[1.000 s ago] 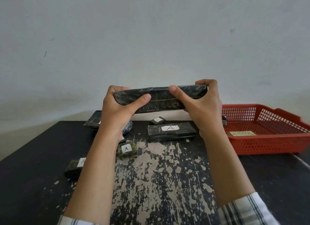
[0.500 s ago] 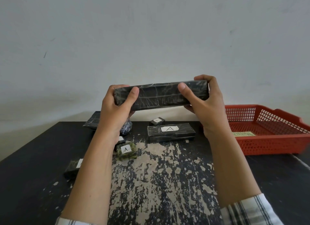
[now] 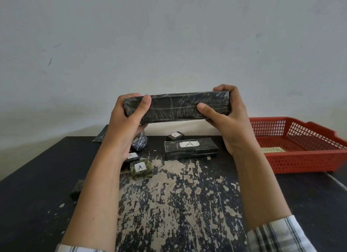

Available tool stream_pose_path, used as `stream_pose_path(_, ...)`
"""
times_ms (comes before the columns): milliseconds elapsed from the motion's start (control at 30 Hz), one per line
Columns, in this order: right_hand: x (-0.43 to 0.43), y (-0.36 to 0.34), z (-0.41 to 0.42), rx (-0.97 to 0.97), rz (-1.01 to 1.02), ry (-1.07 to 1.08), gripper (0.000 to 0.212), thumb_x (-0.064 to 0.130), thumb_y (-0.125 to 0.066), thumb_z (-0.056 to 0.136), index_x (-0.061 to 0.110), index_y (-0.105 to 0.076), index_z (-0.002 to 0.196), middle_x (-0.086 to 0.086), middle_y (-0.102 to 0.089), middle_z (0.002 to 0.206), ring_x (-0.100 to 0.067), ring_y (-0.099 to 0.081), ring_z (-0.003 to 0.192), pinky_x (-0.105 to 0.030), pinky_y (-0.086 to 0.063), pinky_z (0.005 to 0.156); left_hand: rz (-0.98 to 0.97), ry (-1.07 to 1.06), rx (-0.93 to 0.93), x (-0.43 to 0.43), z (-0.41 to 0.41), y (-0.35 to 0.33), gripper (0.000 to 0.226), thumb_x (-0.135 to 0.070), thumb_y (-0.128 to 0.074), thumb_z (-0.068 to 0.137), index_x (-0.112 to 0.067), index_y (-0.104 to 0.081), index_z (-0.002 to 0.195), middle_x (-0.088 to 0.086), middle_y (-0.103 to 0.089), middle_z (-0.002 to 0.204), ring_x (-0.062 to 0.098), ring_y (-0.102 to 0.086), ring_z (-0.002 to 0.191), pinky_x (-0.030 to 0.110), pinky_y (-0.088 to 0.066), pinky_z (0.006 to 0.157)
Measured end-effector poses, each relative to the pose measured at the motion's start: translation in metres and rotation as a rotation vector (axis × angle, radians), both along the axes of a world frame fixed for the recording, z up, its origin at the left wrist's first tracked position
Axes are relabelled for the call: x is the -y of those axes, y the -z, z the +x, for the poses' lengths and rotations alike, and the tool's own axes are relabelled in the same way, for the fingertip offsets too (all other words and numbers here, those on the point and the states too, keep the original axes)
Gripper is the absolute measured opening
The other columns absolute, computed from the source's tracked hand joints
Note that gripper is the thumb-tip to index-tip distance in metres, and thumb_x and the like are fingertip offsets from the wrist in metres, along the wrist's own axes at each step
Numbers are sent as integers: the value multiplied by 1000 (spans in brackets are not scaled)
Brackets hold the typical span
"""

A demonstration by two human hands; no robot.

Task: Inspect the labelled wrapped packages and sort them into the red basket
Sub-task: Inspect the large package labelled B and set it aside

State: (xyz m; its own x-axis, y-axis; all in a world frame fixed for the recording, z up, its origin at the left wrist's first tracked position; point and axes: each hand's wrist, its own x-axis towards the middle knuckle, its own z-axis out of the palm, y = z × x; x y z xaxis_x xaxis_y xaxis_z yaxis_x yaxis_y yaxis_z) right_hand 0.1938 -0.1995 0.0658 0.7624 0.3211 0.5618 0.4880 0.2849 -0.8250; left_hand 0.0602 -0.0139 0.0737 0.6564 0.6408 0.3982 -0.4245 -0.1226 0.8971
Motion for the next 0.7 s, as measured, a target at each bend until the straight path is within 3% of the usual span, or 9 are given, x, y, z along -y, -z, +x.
stream_pose_path(67, -1, 0, -1, -2, 1, 12, 56, 55, -93, 57, 51, -60, 103, -6, -63, 137, -35, -58, 133, -61, -48, 109, 10, 34, 2, -1, -3, -1, 64, -52, -78, 63, -24, -60, 117, -5, -68, 111, 12, -68, 109, 44, -58, 99)
stream_pose_path(167, 2, -3, -5, 7, -2, 13, 51, 50, -90, 65, 50, -63, 108, -3, -65, 135, -31, -62, 129, -58, -51, 107, 17, 28, 0, -4, -3, 2, 50, -42, -74, 72, -24, -60, 117, -3, -68, 113, 13, -69, 108, 45, -57, 100)
stream_pose_path(267, 9, -9, -8, -13, 17, -53, 37, 34, -78, 91, 41, -65, 125, -2, -67, 131, -21, -69, 119, -54, -57, 104, 8, 13, -4, -9, -2, 3, 35, -40, -71, 82, -24, -61, 111, 1, -69, 118, 15, -69, 112, 48, -58, 100)
stream_pose_path(333, 13, -12, -11, -34, 36, -87, 24, 22, -65, 103, 33, -66, 124, -3, -68, 124, -14, -72, 108, -50, -60, 99, 2, 20, -5, -9, -2, 3, 29, -39, -70, 85, -24, -61, 108, 3, -69, 121, 17, -68, 115, 49, -58, 100)
stream_pose_path(533, 13, -14, -14, -72, 87, 3, 15, 13, -60, 105, 23, -66, 114, -4, -69, 113, -8, -73, 91, -42, -65, 85, 49, 113, -17, -9, -6, 4, 59, -44, -84, 69, -29, -59, 121, 3, -67, 129, 17, -67, 119, 41, -56, 103)
stream_pose_path(600, 14, -14, -14, -77, 97, 1, 15, 12, -59, 105, 22, -66, 115, -4, -69, 113, -9, -72, 92, -44, -65, 87, 91, 124, -31, -9, -6, 5, 63, -34, -94, 67, -33, -59, 120, 0, -70, 124, 18, -69, 117, 37, -56, 101)
stream_pose_path(700, 14, -15, -14, -69, 75, -1, 19, 16, -63, 103, 24, -66, 120, -4, -70, 117, -12, -73, 99, -49, -62, 93, 72, 110, -14, -8, -6, 5, 65, -32, -91, 59, -31, -59, 116, 0, -72, 117, 20, -70, 116, 38, -57, 101)
